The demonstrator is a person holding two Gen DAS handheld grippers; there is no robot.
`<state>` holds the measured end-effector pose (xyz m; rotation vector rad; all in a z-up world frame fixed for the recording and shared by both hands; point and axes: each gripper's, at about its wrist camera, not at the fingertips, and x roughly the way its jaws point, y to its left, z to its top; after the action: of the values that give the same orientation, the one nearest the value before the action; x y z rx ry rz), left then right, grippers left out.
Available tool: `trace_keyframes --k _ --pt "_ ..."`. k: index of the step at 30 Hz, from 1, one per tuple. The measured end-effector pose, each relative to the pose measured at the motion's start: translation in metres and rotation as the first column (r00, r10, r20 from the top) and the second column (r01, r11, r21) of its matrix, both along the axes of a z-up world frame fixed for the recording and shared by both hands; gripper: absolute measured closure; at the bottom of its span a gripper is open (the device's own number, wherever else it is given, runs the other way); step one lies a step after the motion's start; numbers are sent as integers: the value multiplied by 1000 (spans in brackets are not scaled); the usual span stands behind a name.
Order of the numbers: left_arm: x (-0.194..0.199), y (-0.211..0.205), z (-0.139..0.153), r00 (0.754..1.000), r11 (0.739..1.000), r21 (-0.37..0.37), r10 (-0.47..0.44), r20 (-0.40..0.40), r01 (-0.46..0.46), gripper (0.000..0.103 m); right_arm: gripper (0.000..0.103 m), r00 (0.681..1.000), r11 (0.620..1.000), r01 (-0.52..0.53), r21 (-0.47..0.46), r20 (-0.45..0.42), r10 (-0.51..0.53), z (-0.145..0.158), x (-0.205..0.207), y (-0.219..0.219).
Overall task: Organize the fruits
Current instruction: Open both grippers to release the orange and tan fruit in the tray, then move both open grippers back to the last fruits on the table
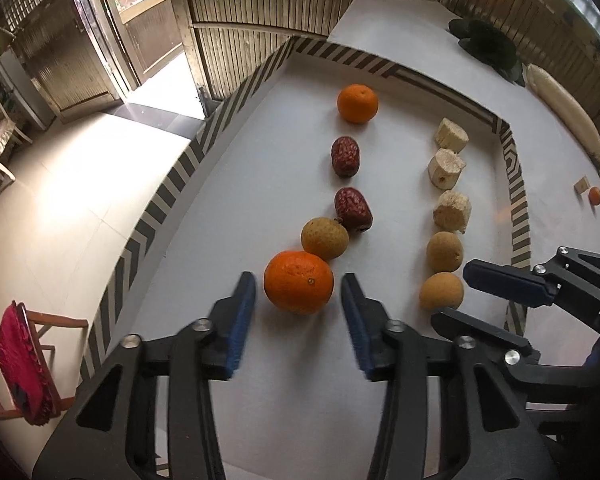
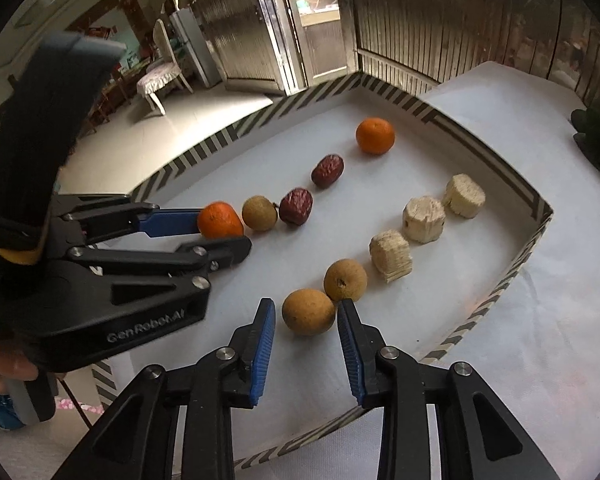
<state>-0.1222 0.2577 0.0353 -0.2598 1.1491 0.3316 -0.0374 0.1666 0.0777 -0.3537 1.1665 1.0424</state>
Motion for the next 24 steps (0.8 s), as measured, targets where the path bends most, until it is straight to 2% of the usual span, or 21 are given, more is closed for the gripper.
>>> trace_keyframes --k 2,5,10,19,24 --pt "0 -2 6 1000 1000 14 2 15 -2 47 71 1000 1000 6 15 10 -6 5 1 -4" --pt "2 -6 17 999 999 44 -3 36 1 47 71 999 999 31 41 26 -32 15 4 -11" --pt "10 -19 31 998 999 50 -16 67 13 47 70 995 994 83 65 46 -86 29 10 -36" --pt "41 -68 44 987 992 33 -123 102 121 47 69 973 974 214 69 71 -219 40 27 -88" --pt "60 -102 46 976 981 16 -194 102 193 47 69 947 949 309 56 72 -312 40 38 -129"
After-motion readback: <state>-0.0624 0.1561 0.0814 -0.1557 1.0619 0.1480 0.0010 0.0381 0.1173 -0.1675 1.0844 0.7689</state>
